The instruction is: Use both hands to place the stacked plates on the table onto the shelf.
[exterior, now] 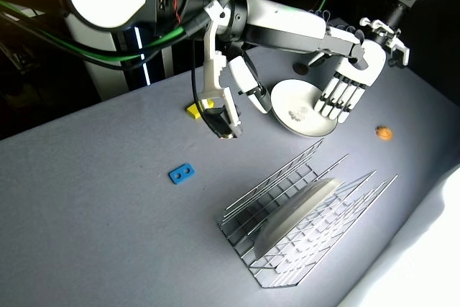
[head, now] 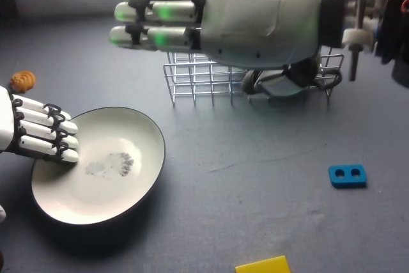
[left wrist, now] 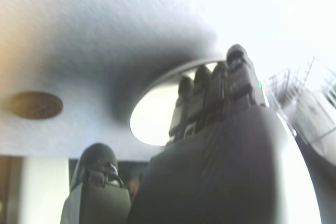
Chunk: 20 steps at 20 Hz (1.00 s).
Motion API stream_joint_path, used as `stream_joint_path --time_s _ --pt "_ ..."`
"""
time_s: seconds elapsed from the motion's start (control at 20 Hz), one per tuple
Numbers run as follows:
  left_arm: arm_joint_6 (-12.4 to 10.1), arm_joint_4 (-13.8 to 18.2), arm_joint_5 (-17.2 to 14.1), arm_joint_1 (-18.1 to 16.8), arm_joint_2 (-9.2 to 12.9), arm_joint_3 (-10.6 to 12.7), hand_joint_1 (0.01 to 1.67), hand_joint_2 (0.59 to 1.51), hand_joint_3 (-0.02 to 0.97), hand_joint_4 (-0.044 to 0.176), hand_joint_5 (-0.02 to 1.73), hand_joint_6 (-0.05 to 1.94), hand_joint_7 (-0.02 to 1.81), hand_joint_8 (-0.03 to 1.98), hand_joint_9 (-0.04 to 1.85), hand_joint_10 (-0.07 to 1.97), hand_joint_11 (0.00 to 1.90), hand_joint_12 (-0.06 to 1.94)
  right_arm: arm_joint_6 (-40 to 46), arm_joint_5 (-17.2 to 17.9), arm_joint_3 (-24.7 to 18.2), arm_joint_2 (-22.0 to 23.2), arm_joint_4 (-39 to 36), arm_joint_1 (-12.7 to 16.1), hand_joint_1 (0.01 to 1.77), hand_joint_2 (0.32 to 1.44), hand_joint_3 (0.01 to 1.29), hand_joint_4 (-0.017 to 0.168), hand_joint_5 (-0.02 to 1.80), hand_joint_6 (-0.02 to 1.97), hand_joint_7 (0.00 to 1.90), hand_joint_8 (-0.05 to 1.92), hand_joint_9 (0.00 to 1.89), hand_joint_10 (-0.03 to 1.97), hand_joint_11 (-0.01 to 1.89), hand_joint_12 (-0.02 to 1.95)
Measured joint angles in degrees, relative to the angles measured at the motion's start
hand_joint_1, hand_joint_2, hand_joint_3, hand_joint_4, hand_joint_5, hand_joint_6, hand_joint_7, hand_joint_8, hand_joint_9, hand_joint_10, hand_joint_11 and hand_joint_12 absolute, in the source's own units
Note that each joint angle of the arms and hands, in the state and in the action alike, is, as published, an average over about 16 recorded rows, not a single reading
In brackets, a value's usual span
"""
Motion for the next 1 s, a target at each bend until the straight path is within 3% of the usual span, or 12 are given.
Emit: stream_joint_path --time_s 0.6,1.0 --pt "-5.1 -4.0 -0.5 5.7 -1.5 2.0 0.01 1.097 0.020 -0.009 0.01 -0.03 0.00 0.00 -0.03 -0.06 0.02 0.02 -25.8 4.7 1.8 -8.4 23.6 -9.4 1.15 0.85 0.01 0.005 0.02 0.04 0.02 -0.01 0.02 0.00 0.02 0.49" --pt "-8.0 -6.5 -1.4 8.0 -2.2 3.3 0.02 1.100 0.020 -0.009 0.00 -0.04 -0.01 -0.01 -0.03 -0.06 0.02 0.00 -29.7 6.0 7.1 -15.9 29.2 -12.2 1.19 0.86 0.01 0.005 0.02 0.04 0.02 -0.01 0.02 0.00 0.02 0.54"
